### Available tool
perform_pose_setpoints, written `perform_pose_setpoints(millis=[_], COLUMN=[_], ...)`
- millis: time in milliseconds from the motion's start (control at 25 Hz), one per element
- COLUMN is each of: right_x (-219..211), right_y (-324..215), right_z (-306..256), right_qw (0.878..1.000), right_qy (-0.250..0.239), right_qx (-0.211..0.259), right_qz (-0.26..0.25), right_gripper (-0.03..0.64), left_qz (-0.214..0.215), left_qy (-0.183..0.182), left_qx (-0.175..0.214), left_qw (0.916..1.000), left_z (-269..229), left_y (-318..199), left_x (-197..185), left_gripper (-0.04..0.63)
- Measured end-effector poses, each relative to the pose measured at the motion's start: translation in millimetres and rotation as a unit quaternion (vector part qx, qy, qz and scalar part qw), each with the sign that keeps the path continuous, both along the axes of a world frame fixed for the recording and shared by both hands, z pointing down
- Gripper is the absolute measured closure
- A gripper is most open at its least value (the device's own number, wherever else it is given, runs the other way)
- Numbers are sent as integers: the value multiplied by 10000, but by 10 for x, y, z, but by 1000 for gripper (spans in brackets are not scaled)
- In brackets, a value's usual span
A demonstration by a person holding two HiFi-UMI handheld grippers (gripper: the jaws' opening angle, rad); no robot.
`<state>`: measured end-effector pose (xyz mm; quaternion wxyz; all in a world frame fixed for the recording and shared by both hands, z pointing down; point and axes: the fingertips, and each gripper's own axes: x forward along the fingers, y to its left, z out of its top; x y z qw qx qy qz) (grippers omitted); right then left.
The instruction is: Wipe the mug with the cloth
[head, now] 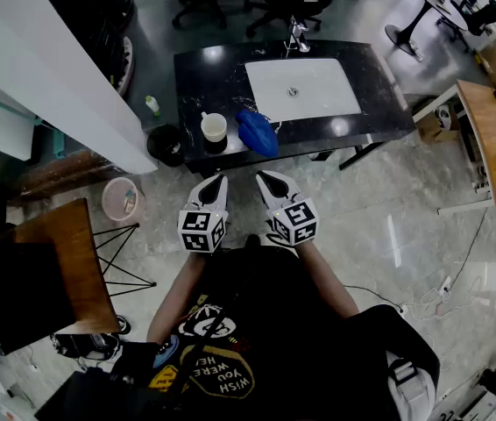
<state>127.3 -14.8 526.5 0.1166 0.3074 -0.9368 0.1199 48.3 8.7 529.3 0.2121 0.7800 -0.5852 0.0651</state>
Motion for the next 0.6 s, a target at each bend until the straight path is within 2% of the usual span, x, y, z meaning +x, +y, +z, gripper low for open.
perform_pose_setpoints(millis=[600], right_x=[-38], right_y=[-28], right_z=[3], right_qw=[9999], right_qy=[31], right_qx=[33], right_qz=[-112], right_gripper=[618], left_qz=[-123], left_qy=[55], left_qx=[8], left_qw=[9999], left_z=[0], left_y=[-35], left_x=[-58], left_gripper=[592])
